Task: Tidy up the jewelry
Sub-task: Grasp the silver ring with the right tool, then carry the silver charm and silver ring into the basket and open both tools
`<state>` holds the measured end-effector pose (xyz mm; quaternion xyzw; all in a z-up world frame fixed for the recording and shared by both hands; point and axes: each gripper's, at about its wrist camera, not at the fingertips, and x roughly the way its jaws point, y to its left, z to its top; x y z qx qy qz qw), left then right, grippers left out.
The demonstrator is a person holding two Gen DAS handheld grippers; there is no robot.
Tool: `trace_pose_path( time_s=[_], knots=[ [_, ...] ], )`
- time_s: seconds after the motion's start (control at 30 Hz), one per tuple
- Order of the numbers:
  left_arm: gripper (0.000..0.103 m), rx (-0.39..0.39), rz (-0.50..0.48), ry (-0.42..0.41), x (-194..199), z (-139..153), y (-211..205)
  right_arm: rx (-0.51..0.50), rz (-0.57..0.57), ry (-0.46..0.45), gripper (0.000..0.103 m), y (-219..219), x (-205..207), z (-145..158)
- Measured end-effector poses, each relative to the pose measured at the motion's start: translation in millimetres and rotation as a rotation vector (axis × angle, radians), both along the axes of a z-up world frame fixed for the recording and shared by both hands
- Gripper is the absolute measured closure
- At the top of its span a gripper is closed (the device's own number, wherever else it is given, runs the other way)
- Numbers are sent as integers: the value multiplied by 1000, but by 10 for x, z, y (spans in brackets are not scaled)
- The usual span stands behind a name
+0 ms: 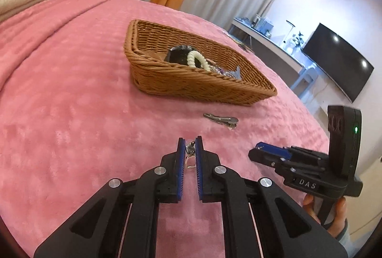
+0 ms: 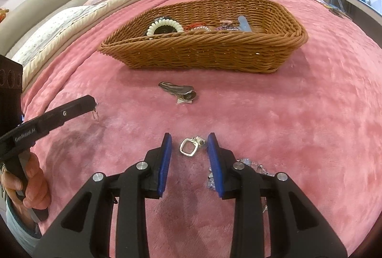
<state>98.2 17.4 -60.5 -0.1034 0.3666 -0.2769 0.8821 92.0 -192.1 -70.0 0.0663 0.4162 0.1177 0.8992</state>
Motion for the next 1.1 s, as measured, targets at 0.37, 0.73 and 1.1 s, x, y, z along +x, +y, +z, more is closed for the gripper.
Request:
trace_pose_path(
  time_s=[0.37, 0.73, 1.1],
  knots=[
    [96, 34, -11, -38, -40, 34, -97, -107, -4, -1, 75, 146, -20, -14],
    [96, 19, -24, -82, -100, 90, -107, -152, 0, -113, 82, 231, -167, 117],
    [96, -125, -10, -155, -245, 405, 6, -149, -76, -251, 82, 127, -385, 554]
  ],
)
